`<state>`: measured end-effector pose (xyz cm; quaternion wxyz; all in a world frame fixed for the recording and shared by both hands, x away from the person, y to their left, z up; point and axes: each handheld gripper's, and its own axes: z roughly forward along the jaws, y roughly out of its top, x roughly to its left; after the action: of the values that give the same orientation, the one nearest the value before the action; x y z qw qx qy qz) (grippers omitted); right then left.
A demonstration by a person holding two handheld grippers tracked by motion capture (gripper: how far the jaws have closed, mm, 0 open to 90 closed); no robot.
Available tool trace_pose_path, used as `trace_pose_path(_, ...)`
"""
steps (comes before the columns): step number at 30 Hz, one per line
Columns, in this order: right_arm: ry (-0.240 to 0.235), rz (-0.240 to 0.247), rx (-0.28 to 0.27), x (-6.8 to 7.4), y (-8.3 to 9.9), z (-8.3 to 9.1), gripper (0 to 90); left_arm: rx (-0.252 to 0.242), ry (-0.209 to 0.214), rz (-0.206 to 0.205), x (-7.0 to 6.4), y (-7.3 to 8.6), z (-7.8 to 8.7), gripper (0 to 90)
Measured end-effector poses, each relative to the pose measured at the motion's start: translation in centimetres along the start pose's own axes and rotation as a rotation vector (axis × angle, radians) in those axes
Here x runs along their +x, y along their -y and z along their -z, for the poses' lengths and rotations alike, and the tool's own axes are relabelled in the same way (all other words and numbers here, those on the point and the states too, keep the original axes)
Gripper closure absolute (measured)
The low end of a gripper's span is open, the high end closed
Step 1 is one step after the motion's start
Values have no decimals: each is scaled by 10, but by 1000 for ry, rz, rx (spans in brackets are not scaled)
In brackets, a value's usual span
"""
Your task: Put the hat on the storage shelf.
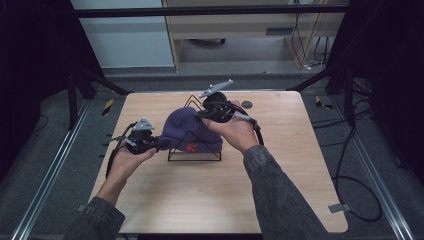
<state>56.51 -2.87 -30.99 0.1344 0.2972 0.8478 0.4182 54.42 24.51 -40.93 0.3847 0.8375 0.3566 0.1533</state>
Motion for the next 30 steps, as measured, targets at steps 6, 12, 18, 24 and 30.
trace_pose_path(6,4,-1,8,1,1,-2,767,6,-10,7,1,3,-3,692)
trace_pose_path(12,3,-9,-14,3,-1,3,668,13,-25,27,2,10,-3,577)
trace_pose_path(18,18,-9,-18,2,-3,6,652,-13,-45,22,-1,13,4,485)
trace_pose_path(24,31,-15,-22,3,-5,8,598,-19,-104,24,-3,20,14,352)
trace_pose_path(30,58,-24,-30,2,-8,10,489,-20,-142,86,-5,37,20,166)
